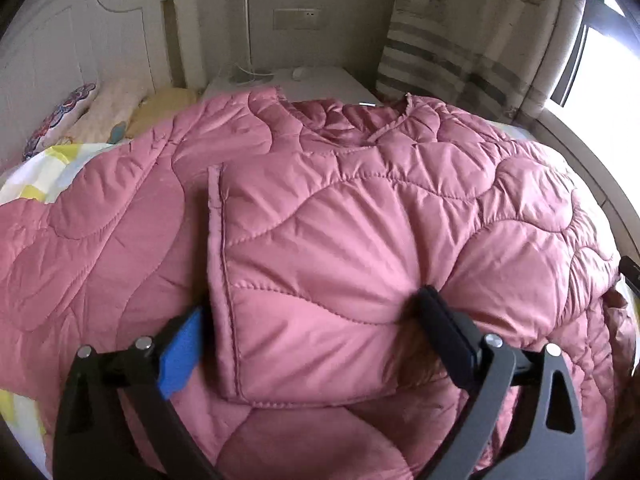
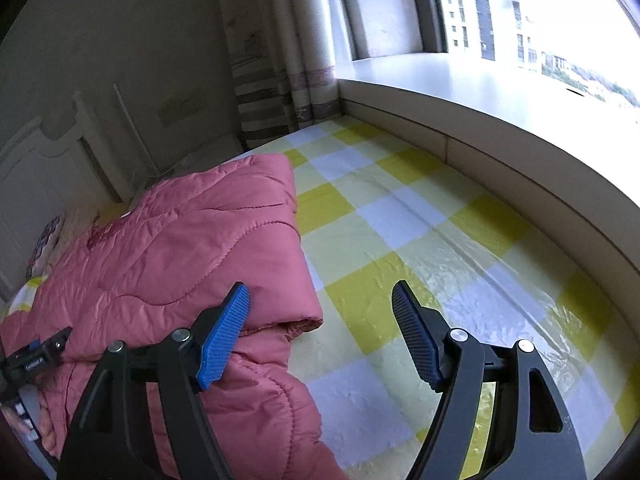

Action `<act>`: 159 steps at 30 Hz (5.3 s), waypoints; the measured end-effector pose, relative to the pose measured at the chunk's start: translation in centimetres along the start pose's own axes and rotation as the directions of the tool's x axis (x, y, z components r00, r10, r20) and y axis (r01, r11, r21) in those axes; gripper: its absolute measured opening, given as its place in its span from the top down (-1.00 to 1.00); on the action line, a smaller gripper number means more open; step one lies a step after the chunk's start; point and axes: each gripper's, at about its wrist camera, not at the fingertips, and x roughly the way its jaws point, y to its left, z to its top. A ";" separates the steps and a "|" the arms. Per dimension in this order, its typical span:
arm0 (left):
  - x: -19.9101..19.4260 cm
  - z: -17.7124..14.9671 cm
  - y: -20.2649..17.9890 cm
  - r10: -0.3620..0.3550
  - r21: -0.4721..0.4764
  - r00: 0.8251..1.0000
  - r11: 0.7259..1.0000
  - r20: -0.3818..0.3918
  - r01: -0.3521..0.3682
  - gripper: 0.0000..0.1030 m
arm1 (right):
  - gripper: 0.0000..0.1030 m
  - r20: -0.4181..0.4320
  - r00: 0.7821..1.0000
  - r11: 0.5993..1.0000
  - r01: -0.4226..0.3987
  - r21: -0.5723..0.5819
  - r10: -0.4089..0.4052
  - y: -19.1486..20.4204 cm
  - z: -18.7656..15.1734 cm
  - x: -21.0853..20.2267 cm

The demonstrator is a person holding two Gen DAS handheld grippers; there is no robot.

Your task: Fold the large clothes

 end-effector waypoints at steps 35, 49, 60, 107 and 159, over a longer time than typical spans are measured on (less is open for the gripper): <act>-0.4 -0.9 1.8 -0.097 -0.061 0.995 0.993 0.029 0.099 -0.96 | -0.61 -0.119 0.991 0.938 0.009 -0.346 -0.053 14.1 9.3 11.1; -0.5 -0.9 2.2 -0.124 -0.078 0.992 0.989 0.039 0.127 -0.96 | -0.89 -0.118 0.991 0.913 -0.100 -0.396 0.057 14.2 3.9 5.3; -1.0 -1.7 1.5 -0.054 -0.070 0.998 0.996 0.031 0.056 -0.96 | -0.91 -0.174 0.985 0.815 -0.085 -0.574 -0.020 13.0 -1.8 7.2; -11.7 -1.0 -11.0 -0.191 0.154 0.938 0.976 0.290 0.151 -0.81 | -0.66 -0.065 0.969 0.959 -0.244 -0.144 0.236 3.8 0.2 3.1; -8.2 3.6 7.5 0.019 -0.278 0.986 0.960 0.164 0.028 -0.95 | -0.72 -0.222 0.964 0.822 -0.245 -0.514 0.149 18.0 -4.7 5.0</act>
